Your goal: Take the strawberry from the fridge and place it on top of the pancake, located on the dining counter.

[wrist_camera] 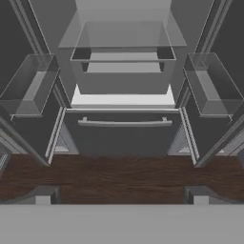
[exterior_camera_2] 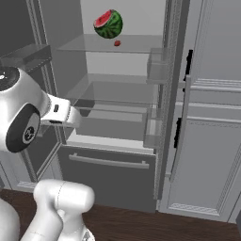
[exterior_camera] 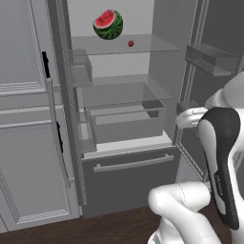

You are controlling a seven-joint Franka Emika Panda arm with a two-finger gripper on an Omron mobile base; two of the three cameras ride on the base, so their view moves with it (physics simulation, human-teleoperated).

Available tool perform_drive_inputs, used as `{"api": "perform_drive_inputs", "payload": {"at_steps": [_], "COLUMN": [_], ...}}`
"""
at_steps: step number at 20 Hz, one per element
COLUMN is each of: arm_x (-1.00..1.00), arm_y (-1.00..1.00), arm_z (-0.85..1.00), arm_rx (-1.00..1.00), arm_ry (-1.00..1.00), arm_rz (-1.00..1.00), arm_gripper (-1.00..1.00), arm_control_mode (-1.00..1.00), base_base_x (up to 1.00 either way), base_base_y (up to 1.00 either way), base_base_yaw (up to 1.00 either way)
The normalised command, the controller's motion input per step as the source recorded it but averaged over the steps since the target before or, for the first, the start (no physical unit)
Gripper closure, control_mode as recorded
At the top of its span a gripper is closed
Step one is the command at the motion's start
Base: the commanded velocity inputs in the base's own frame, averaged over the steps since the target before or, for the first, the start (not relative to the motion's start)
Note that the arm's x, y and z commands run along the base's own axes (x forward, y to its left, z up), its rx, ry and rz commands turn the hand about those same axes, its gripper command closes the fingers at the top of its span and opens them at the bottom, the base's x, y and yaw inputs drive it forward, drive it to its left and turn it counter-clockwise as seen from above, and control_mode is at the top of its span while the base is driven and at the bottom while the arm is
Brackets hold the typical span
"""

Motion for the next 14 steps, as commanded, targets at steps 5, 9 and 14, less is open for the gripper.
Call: {"api": "perform_drive_inputs", "payload": {"at_steps": [5, 9, 14], "arm_x": [-0.07, 0.12, 0.15], "arm_y": [0.04, 0.01, 0.00], "arm_z": [-0.19, -0.01, -0.06], "arm_rx": [-0.03, -0.16, -0.06], "arm_ry": [-0.05, 0.12, 0.12], "arm_rz": [0.00, -0.10, -0.08], "arm_gripper": [-1.00, -1.00, -1.00], "arm_control_mode": [-1.00, -1.00, -1.00], "base_base_x": [0.00, 0.00, 0.00], "base_base_y": [0.00, 0.00, 0.00], "base_base_yaw": [0.00, 0.00, 0.00]}}
